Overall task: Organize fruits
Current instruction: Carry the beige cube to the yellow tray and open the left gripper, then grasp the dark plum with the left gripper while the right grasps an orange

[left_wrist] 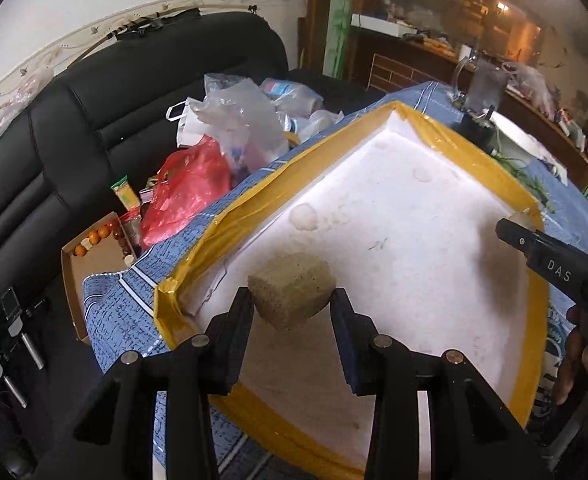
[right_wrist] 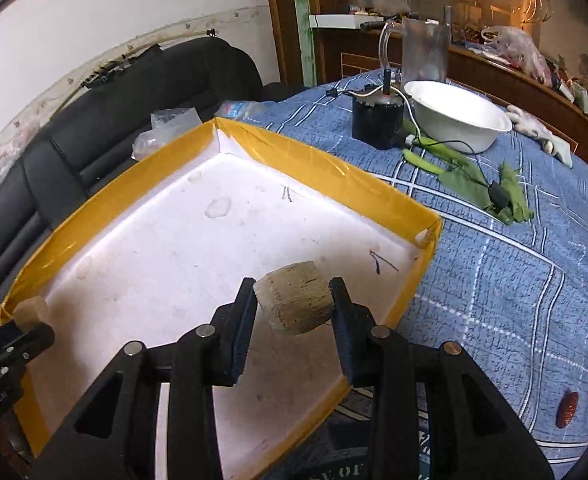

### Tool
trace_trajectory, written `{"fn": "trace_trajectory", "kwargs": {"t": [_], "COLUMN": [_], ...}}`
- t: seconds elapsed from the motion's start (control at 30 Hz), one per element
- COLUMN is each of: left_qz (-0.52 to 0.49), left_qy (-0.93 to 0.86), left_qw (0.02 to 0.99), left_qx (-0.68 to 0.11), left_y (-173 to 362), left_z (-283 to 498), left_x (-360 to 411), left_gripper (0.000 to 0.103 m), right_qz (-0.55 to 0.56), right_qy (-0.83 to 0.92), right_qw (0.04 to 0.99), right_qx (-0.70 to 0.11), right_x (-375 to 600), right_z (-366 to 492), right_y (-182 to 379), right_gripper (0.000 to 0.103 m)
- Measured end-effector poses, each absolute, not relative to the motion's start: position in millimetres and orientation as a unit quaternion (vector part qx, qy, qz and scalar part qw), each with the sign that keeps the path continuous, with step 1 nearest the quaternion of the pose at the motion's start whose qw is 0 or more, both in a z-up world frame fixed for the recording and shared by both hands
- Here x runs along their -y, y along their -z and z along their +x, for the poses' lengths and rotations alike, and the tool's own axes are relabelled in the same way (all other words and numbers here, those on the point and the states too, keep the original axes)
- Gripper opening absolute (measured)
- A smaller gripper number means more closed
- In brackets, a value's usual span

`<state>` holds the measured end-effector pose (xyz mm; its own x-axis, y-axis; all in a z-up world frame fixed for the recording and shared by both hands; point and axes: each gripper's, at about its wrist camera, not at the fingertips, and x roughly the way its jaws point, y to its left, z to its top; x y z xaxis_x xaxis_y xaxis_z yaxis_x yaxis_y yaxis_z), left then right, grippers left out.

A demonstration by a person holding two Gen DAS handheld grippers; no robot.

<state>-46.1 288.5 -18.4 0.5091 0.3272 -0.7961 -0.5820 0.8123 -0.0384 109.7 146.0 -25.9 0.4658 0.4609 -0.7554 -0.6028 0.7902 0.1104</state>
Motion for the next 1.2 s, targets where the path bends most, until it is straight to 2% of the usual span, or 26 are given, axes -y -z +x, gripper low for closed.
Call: {"fn": "trace_trajectory", "kwargs": {"t": [0.33, 0.43, 0.57, 0.6, 0.67, 0.77, 0.87, 1.03, 1.2], "left_qz": [-0.121, -0.123, -0.130, -0.133, -0.136, -0.148, -0.170, -0.190, -0.160], "left_qy": [-0.292, -0.293, -0.284, -0.285, -0.293, -0.299, -0.297, -0.265, -0.189], "left_qw": [0.845, 0.844, 0.843, 0.843, 0.849, 0.863, 0.875, 0.899, 0.926], "left_qx": [-0.431, -0.433, -0.438, -0.437, -0.418, -0.380, -0.341, -0.292, -0.285], "left_y": [22, 22, 20, 18, 9, -6, -20, -35, -39], "left_z": [-44, -43, -42, -43, -49, -60, -70, -75, -62], "left_x": [-284, -284, -282, -282, -280, -277, -271, -244, -192], "left_gripper": [0.041, 0.041, 0.053, 0.056, 0.077, 0.079, 0.081, 0.083, 0.083], "right_qz": [-0.119, -0.118, -0.126, -0.124, -0.107, -0.078, -0.052, -0.031, -0.003], "right_qy": [-0.286, -0.283, -0.289, -0.288, -0.289, -0.284, -0.280, -0.253, -0.194], "right_qw": [0.851, 0.851, 0.853, 0.856, 0.865, 0.881, 0.894, 0.912, 0.924], "right_qx": [-0.423, -0.426, -0.416, -0.411, -0.396, -0.371, -0.346, -0.320, -0.331], "right_x": [-154, -154, -155, -152, -140, -112, -73, 2, 84], "right_z": [117, 118, 109, 106, 102, 93, 80, 57, 42], "right_y": [29, 29, 23, 19, 5, -20, -41, -56, -39], "right_gripper": [0.039, 0.050, 0.073, 0.077, 0.080, 0.088, 0.102, 0.103, 0.103]}}
